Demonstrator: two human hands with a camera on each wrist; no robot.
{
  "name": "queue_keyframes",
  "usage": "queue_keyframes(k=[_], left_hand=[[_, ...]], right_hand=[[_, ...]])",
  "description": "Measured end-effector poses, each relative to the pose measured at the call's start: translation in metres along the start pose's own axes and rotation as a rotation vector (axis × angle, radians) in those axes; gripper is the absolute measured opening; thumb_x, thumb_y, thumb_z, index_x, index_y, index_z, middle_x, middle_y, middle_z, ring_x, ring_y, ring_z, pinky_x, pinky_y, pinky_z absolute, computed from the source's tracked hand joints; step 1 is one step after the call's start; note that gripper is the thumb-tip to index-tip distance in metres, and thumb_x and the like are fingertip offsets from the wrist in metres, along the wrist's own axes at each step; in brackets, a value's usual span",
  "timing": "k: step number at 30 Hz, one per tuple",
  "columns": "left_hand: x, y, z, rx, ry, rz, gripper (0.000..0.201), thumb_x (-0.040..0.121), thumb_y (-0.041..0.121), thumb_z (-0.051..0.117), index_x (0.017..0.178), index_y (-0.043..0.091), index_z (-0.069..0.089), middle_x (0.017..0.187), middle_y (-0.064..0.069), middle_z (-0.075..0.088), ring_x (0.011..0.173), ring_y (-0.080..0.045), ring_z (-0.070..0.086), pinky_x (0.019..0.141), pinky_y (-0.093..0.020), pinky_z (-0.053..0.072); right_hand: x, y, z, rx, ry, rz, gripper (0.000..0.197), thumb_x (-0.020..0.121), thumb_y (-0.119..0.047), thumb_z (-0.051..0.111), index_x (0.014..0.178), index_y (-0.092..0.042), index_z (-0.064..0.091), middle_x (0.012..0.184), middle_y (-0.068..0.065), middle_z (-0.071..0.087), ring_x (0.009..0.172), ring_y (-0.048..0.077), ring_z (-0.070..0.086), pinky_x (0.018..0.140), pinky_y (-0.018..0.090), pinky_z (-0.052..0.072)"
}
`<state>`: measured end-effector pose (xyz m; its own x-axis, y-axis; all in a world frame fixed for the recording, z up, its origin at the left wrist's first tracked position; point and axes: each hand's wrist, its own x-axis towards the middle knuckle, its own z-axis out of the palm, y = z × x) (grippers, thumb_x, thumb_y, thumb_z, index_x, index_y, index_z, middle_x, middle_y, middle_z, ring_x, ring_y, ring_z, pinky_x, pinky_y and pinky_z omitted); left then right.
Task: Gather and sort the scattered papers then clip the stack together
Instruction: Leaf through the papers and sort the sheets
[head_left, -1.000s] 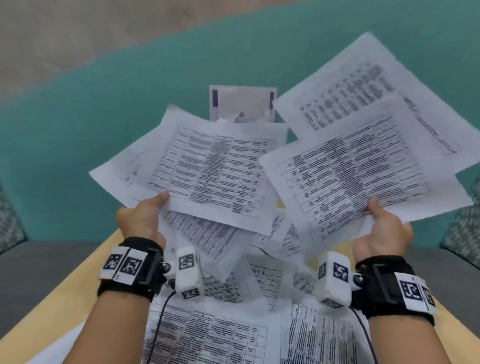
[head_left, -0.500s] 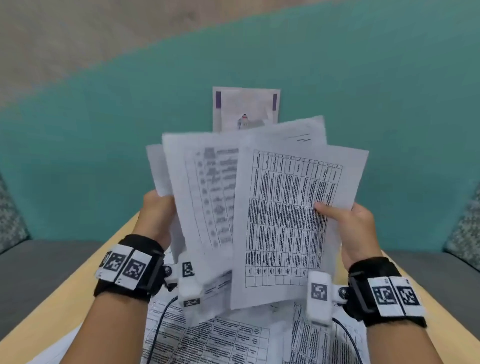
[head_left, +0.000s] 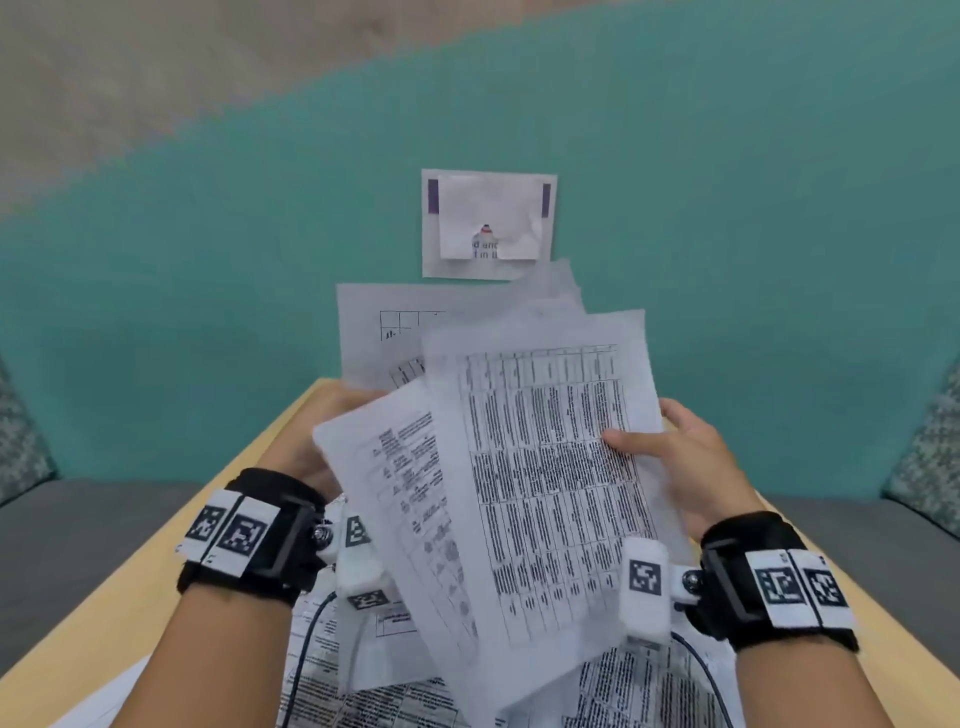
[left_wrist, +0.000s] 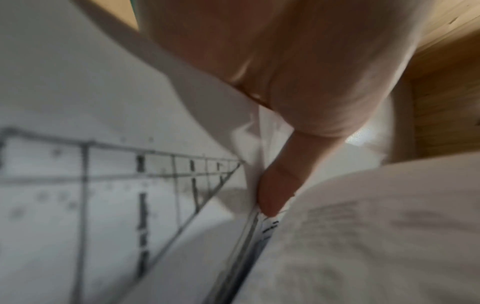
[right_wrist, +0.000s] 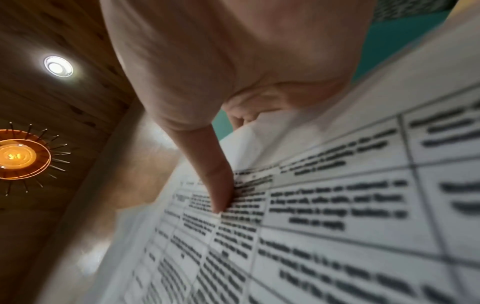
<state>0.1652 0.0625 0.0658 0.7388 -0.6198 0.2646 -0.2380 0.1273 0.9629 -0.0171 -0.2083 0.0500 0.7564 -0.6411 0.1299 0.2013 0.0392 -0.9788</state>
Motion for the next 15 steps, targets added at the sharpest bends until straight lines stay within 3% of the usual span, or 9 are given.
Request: queue_keyframes(k=[1,3,5,6,7,9,11,13,15], left_hand=[[0.001,0.001,-0.001,0.049,0.045,0.000,0.017,0.078,0.021,0.086,0.076,0.005,0.080,0.076,-0.009,0.073,0.081,-0.030,0.066,0.065,-0.034,0.056],[0.005,0.002,0.001,-0.010,0.088,-0.049,0.023,0.094,0.009,0.071,0.078,0.017,0.085,0.085,-0.002,0.081,0.085,-0.023,0.075,0.059,-0.023,0.059],[0.002,0.005,0.009,-0.159,0.072,-0.103,0.017,0.095,0.009,0.067,0.085,0.005,0.080,0.080,-0.008,0.080,0.067,-0.022,0.075,0.053,-0.023,0.057],[0.001,0.005,0.011,-0.220,0.048,-0.111,0.014,0.093,0.013,0.070,0.089,0.001,0.075,0.077,-0.010,0.077,0.066,-0.025,0.072,0.055,-0.024,0.058],[0.002,0.002,0.012,-0.257,0.034,-0.106,0.020,0.088,0.019,0.077,0.093,0.000,0.073,0.080,-0.013,0.077,0.072,-0.029,0.070,0.063,-0.027,0.059],[0.004,-0.003,0.015,-0.256,0.044,-0.077,0.047,0.077,0.033,0.082,0.108,0.000,0.072,0.107,-0.022,0.077,0.094,-0.033,0.070,0.086,-0.040,0.056],[0.004,-0.006,0.017,-0.325,0.016,-0.104,0.055,0.078,0.040,0.078,0.119,0.004,0.068,0.120,-0.024,0.073,0.107,-0.036,0.067,0.096,-0.051,0.051],[0.007,-0.005,0.020,-0.318,0.002,-0.098,0.030,0.090,0.033,0.071,0.103,0.006,0.067,0.098,-0.017,0.072,0.092,-0.033,0.065,0.081,-0.046,0.055],[0.007,-0.006,0.024,-0.280,0.015,-0.069,0.026,0.101,0.025,0.060,0.086,0.004,0.057,0.077,-0.015,0.058,0.070,-0.026,0.054,0.059,-0.033,0.052]], right_hand=[[0.001,0.001,-0.001,0.009,-0.034,0.021,0.040,0.079,0.006,0.074,0.117,-0.007,0.069,0.109,0.014,0.077,0.105,0.035,0.072,0.100,0.054,0.052],[0.002,0.002,-0.001,0.017,-0.052,0.051,0.038,0.080,0.005,0.072,0.118,-0.004,0.070,0.112,0.015,0.076,0.107,0.035,0.071,0.103,0.054,0.050],[0.002,0.002,-0.001,0.038,-0.001,0.065,0.032,0.083,0.003,0.071,0.115,-0.002,0.070,0.109,0.016,0.076,0.103,0.035,0.073,0.101,0.054,0.052],[0.003,0.003,-0.001,0.052,0.028,0.064,0.029,0.085,0.003,0.070,0.113,-0.002,0.070,0.108,0.017,0.077,0.102,0.035,0.073,0.099,0.054,0.053],[0.004,0.003,-0.001,0.067,0.056,0.056,0.027,0.086,0.003,0.070,0.113,-0.002,0.070,0.108,0.016,0.077,0.103,0.034,0.073,0.099,0.054,0.053],[0.006,0.005,-0.002,0.094,0.122,0.022,0.027,0.085,0.001,0.071,0.112,-0.006,0.071,0.111,0.013,0.076,0.105,0.033,0.072,0.101,0.053,0.052],[0.009,0.007,-0.005,0.129,0.179,-0.001,0.031,0.085,-0.001,0.073,0.115,-0.008,0.071,0.112,0.010,0.076,0.107,0.030,0.071,0.103,0.052,0.051],[0.010,0.008,-0.006,0.146,0.187,0.002,0.031,0.085,-0.001,0.073,0.116,-0.008,0.071,0.111,0.009,0.077,0.106,0.029,0.072,0.103,0.050,0.051],[0.010,0.010,-0.007,0.149,0.153,0.021,0.033,0.084,0.000,0.073,0.116,-0.007,0.071,0.111,0.010,0.077,0.107,0.029,0.071,0.103,0.050,0.051]])
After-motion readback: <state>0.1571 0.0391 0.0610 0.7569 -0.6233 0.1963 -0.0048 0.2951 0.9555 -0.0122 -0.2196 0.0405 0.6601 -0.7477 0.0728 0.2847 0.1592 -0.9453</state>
